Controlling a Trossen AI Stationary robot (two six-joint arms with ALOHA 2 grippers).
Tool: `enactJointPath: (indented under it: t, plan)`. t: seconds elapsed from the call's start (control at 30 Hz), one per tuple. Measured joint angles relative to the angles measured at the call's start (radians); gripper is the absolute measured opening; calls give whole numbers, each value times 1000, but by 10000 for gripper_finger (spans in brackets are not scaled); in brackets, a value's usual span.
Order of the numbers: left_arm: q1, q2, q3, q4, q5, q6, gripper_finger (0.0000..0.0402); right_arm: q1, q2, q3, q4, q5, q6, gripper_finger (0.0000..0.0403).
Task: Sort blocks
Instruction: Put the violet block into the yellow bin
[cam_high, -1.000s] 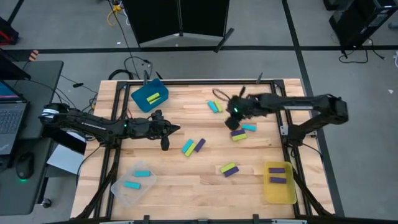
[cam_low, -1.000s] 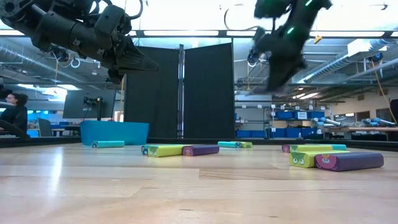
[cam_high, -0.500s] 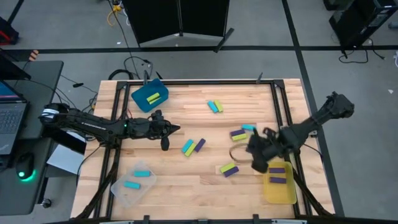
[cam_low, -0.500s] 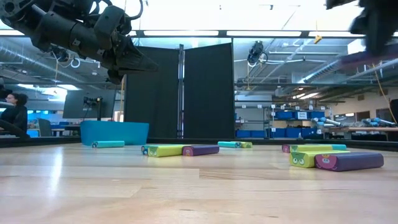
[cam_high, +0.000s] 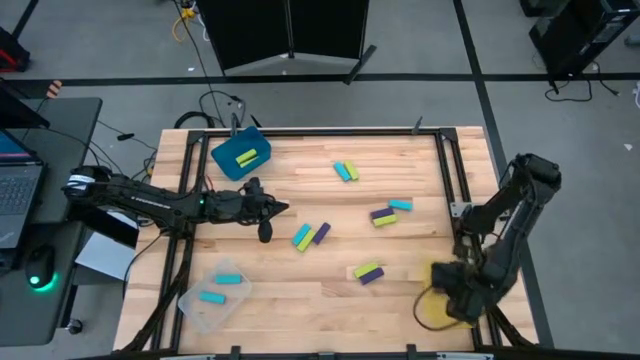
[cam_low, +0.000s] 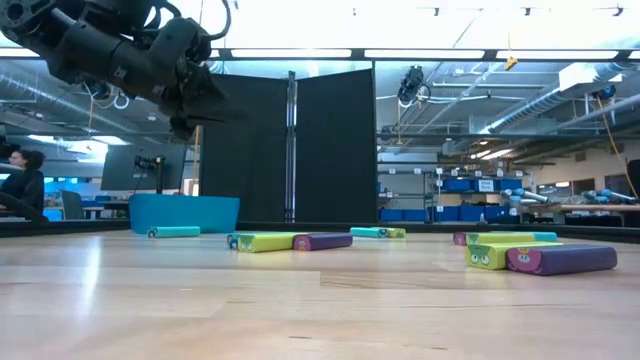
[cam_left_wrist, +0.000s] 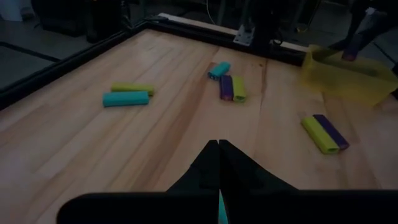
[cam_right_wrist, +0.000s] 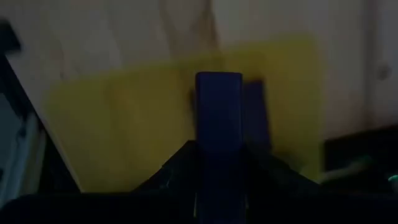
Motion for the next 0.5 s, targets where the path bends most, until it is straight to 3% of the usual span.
enactJointPath:
  t: [0.17,0.5]
  plan:
    - [0,0,0,-9,0,0,8,75,40,-46,90,-4,61,109]
    - [0,0,0,-4,0,6,8,91,109,-92,225,-10,55,109]
